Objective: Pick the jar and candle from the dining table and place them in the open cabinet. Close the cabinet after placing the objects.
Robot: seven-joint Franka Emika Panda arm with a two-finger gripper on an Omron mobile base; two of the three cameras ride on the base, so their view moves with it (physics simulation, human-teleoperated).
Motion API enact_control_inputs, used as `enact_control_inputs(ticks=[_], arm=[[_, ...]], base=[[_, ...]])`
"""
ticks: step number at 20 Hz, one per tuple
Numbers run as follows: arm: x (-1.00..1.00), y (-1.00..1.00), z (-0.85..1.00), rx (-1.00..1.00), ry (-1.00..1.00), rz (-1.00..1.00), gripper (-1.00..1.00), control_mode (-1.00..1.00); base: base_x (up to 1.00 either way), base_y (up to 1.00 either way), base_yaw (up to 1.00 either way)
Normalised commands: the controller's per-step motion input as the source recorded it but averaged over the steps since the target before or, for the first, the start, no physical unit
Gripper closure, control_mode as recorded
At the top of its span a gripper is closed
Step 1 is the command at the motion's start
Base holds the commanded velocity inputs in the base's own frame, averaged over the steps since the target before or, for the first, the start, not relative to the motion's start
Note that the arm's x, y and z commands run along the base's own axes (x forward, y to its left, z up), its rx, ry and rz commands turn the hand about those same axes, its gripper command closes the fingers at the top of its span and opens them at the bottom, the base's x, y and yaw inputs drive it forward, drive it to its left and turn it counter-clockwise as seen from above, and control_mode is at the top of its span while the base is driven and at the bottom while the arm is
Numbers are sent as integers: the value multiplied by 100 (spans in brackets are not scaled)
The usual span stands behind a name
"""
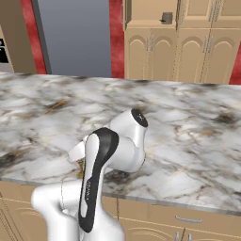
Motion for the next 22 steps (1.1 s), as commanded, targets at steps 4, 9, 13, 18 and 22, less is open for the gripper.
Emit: enact_control_inputs(ticks=[4,9,13,18,22], arm=[[27,-2,-79,5,-32,37,-100,-100],[1,-5,-37,0,-10,15,-100,-100],[14,-2,-52,0,-32,21,-100,-100],[12,0,-40,1,-48,30,-100,-100],[1,-9,-32,0,-58,27,-100,-100]], base=[[0,0,0],[0,0,0],[0,0,0],[0,0,0],[0,0,0]])
